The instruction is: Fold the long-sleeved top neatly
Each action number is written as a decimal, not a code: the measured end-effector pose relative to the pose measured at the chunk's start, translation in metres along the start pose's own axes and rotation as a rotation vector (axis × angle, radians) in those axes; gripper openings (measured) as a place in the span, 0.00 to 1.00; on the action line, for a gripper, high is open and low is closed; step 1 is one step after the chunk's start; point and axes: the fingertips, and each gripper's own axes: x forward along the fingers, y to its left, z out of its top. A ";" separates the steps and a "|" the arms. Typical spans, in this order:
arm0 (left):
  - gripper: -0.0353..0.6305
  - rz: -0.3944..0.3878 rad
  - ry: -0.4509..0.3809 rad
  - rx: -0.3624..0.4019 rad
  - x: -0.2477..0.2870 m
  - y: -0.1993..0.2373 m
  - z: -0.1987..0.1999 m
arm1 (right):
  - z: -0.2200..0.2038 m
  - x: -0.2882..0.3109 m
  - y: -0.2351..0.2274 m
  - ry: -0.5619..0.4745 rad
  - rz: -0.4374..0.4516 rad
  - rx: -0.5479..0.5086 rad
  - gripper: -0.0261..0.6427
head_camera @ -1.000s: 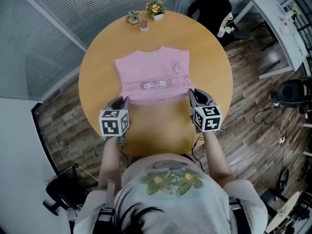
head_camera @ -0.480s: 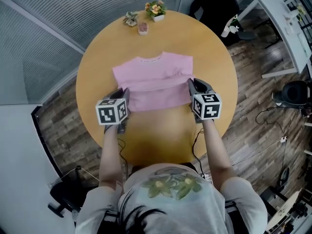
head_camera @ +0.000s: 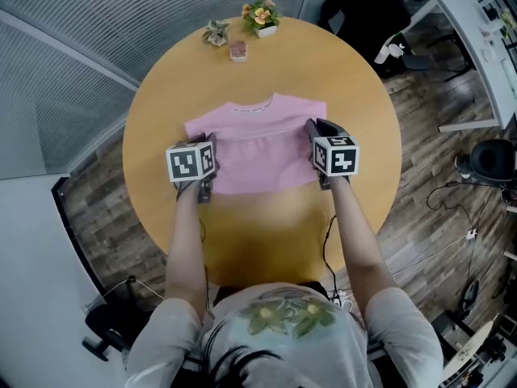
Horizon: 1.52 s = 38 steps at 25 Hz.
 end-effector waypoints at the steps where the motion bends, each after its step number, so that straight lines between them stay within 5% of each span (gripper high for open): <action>1: 0.12 0.006 0.016 -0.001 0.006 0.002 0.000 | -0.002 0.008 -0.003 0.014 0.003 0.019 0.11; 13: 0.13 0.017 0.114 -0.061 0.051 0.017 -0.003 | -0.015 0.062 -0.021 0.101 0.066 0.119 0.11; 19: 0.27 -0.017 -0.004 -0.149 0.033 0.023 0.016 | 0.005 0.055 -0.022 0.024 0.090 0.126 0.22; 24: 0.36 -0.066 -0.071 -0.136 0.011 0.018 0.027 | 0.006 0.050 -0.014 0.034 0.123 0.034 0.22; 28: 0.36 -0.047 0.001 -0.001 0.014 0.013 0.012 | -0.014 0.052 -0.010 0.112 0.109 -0.061 0.22; 34: 0.36 0.041 0.067 0.392 0.049 0.016 0.022 | 0.003 0.069 -0.012 0.128 0.084 -0.146 0.27; 38: 0.36 -0.024 0.135 0.480 0.067 0.015 0.025 | -0.003 0.089 -0.022 0.240 0.078 -0.211 0.29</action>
